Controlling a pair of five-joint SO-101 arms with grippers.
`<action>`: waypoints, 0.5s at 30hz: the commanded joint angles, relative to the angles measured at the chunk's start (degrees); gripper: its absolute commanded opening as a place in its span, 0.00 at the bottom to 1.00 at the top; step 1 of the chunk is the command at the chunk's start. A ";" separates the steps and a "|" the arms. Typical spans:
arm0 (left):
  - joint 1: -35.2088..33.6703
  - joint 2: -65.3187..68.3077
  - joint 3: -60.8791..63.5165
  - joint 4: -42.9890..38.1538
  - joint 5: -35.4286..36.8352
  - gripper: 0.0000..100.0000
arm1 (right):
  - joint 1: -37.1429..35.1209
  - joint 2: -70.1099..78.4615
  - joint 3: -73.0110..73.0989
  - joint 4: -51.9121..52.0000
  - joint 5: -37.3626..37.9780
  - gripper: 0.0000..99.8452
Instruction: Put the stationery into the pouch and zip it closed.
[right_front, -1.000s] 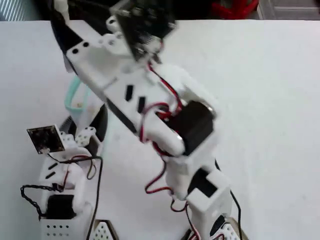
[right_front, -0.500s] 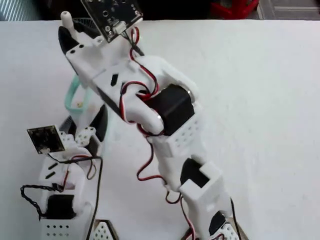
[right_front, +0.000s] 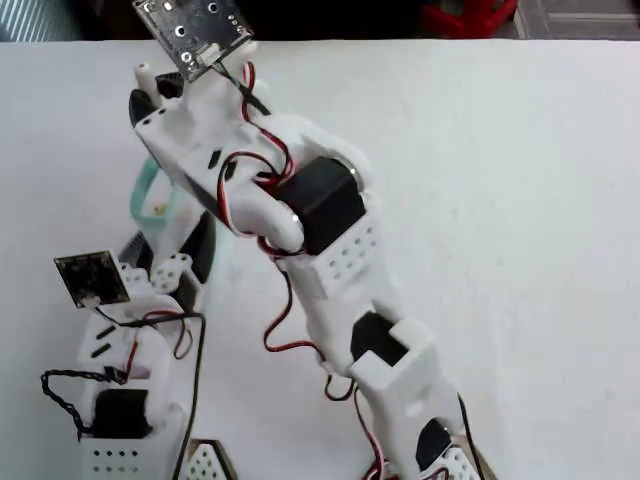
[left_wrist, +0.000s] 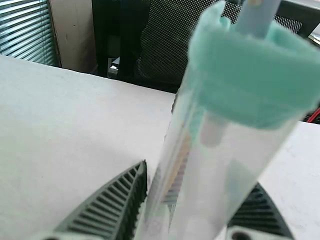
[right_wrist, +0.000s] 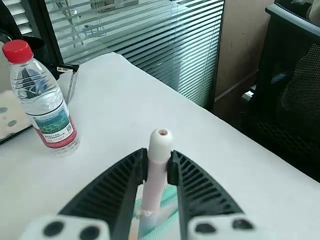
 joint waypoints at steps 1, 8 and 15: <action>1.01 -0.48 -0.26 -1.32 0.35 0.26 | 0.40 -0.66 -0.53 1.80 0.18 0.15; 1.01 -0.48 -0.26 -1.32 0.35 0.26 | 0.66 -1.19 -0.70 1.80 0.62 0.30; 1.01 -0.48 -0.26 -1.32 0.35 0.26 | 1.89 -0.13 -0.09 -2.33 0.70 0.09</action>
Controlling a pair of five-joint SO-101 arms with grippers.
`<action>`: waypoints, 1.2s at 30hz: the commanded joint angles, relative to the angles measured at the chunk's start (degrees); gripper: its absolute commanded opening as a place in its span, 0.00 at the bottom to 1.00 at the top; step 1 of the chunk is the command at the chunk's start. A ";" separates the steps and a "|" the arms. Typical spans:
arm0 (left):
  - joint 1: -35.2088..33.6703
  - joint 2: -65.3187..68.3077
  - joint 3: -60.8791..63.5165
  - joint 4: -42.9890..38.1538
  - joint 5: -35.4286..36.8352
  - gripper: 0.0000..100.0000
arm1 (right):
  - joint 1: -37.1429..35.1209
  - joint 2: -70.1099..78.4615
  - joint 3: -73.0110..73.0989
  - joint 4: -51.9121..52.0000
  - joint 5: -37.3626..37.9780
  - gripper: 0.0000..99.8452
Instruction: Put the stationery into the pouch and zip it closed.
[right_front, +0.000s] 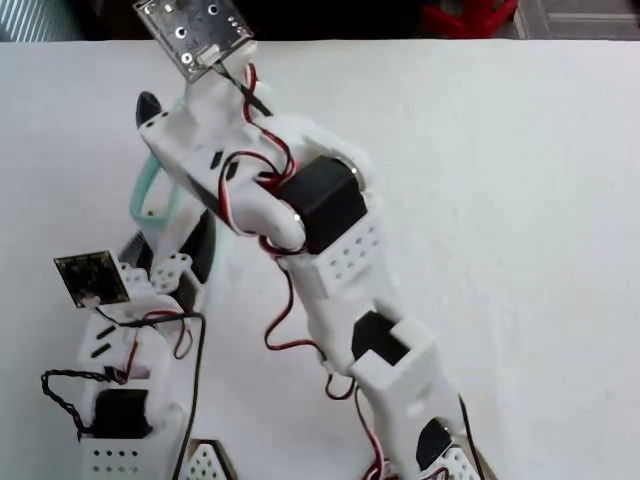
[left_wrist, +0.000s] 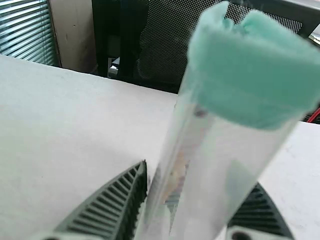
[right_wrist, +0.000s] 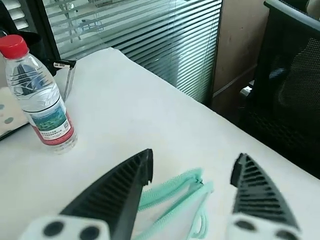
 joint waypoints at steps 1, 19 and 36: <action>1.01 -0.48 -0.26 -1.32 0.35 0.26 | 1.45 0.66 -0.18 -2.51 0.70 0.02; 0.57 -0.48 -1.93 -2.02 0.18 0.26 | 5.67 24.13 -4.66 9.19 0.62 0.02; 1.01 -0.48 -2.73 -2.11 0.26 0.20 | 17.19 2.15 0.97 9.10 0.09 0.02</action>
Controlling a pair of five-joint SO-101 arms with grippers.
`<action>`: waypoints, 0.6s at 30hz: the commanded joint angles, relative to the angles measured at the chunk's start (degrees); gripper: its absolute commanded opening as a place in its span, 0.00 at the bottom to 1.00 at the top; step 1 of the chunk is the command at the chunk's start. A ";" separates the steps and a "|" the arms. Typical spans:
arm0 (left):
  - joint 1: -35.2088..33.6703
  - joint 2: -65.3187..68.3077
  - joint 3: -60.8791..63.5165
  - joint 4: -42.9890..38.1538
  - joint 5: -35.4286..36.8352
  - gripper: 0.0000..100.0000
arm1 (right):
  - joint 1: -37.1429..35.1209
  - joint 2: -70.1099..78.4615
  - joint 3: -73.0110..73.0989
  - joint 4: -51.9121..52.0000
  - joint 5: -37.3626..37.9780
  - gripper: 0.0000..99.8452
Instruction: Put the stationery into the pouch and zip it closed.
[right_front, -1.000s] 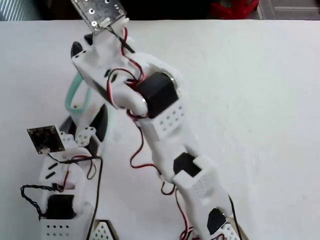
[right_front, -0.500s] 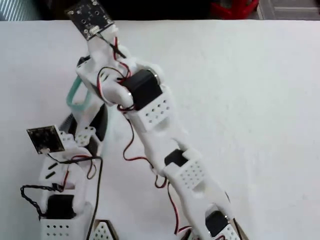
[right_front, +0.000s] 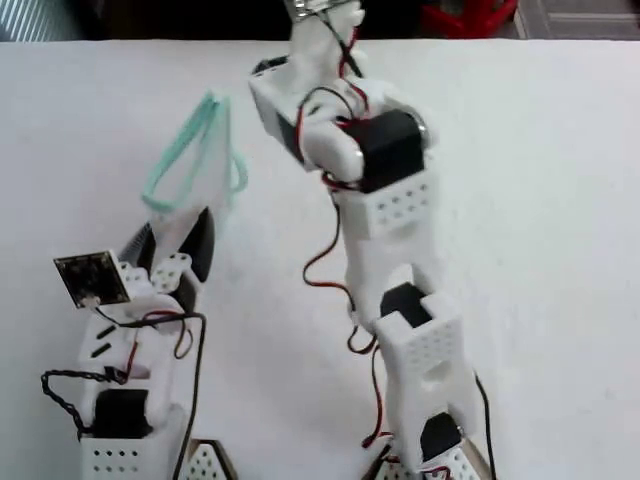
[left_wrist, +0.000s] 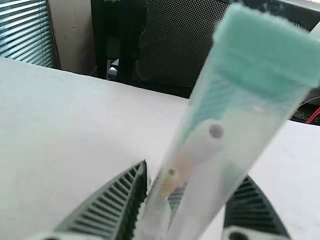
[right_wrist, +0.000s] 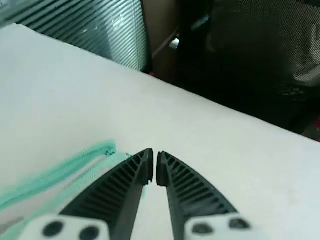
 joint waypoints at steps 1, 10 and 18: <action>0.84 -0.48 -2.99 -1.58 0.26 0.19 | 1.10 -2.51 3.69 0.22 0.35 0.02; 0.48 -0.48 -7.03 -1.14 0.26 0.18 | 7.87 9.71 14.51 -5.58 0.70 0.15; 4.18 -0.48 -6.95 -1.14 -0.62 0.12 | 9.89 16.92 14.51 -5.93 0.70 0.18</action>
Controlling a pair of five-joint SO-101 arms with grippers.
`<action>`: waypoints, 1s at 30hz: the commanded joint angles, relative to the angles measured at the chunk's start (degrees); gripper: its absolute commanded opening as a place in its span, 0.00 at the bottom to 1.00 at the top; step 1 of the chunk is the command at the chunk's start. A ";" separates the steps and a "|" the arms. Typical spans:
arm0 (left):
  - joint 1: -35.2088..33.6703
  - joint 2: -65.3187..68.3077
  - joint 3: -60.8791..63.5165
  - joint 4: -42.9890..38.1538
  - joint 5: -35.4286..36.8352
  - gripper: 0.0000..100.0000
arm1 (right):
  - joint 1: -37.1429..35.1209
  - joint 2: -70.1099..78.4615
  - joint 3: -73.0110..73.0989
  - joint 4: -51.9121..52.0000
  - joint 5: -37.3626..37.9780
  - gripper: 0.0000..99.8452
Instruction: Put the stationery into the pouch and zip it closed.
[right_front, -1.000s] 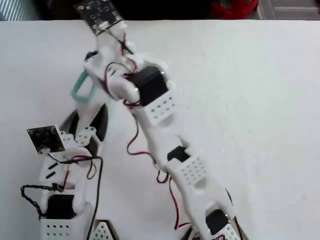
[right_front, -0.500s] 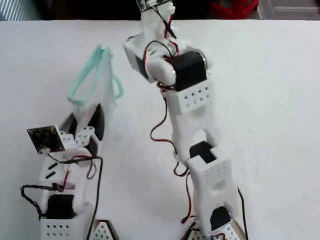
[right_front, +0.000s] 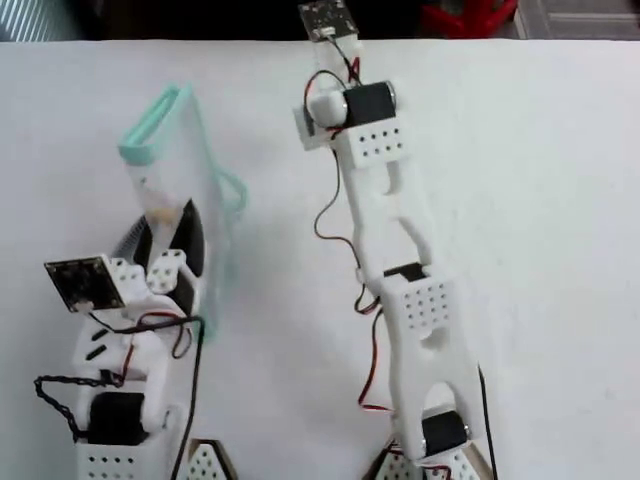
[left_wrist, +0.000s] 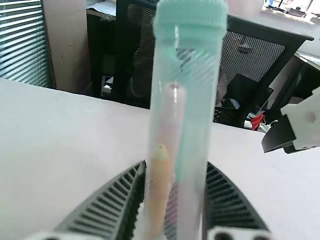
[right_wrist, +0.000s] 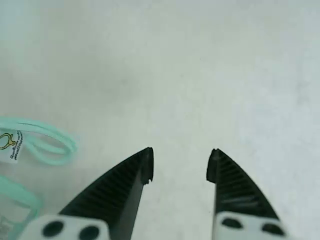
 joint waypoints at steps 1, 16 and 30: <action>3.47 -0.48 -2.02 -1.41 -2.46 0.10 | 0.40 0.84 -0.26 -1.10 0.70 0.18; 7.16 -0.48 -4.48 -0.26 -11.78 0.02 | 2.51 3.74 -0.88 -0.84 0.70 0.12; 11.12 0.13 -31.38 9.32 -11.78 0.02 | 10.59 -8.75 -17.85 5.76 10.73 0.12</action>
